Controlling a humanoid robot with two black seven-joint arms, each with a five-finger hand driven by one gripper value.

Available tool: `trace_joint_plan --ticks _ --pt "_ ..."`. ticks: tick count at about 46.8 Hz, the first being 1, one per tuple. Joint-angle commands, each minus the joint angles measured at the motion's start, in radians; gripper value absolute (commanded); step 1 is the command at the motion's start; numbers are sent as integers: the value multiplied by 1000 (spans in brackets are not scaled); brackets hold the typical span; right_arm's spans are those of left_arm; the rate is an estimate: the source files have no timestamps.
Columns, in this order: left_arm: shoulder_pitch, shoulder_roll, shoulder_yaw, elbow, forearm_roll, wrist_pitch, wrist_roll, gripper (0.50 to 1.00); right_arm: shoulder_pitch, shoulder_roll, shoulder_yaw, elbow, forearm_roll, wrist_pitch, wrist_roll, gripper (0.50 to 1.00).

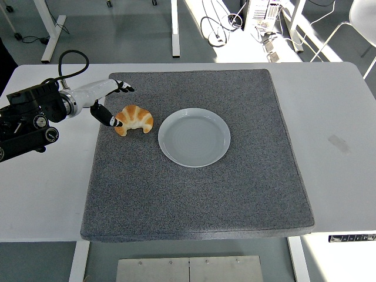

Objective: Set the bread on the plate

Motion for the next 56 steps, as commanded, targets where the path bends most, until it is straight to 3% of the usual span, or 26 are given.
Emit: trace_joint_plan --ticks 1,16,28,32,39,45,56 --pt "0 -16 0 11 5 0 6 892 0 0 0 0 0 0 0 1000" --pt "9 -112 40 118 7 11 8 887 0 0 0 0 0 0 0 1000" --pt "12 -124 41 123 7 17 8 881 0 0 0 0 0 0 0 1000" --pt "14 -139 41 127 7 15 8 851 0 0 0 0 0 0 0 1000" --pt "19 -158 52 127 5 15 8 755 0 0 0 0 0 0 0 1000" --pt "25 -165 54 129 5 15 6 719 0 0 0 0 0 0 0 1000" --pt "26 -162 55 141 7 15 3 584 0 0 0 0 0 0 0 1000"
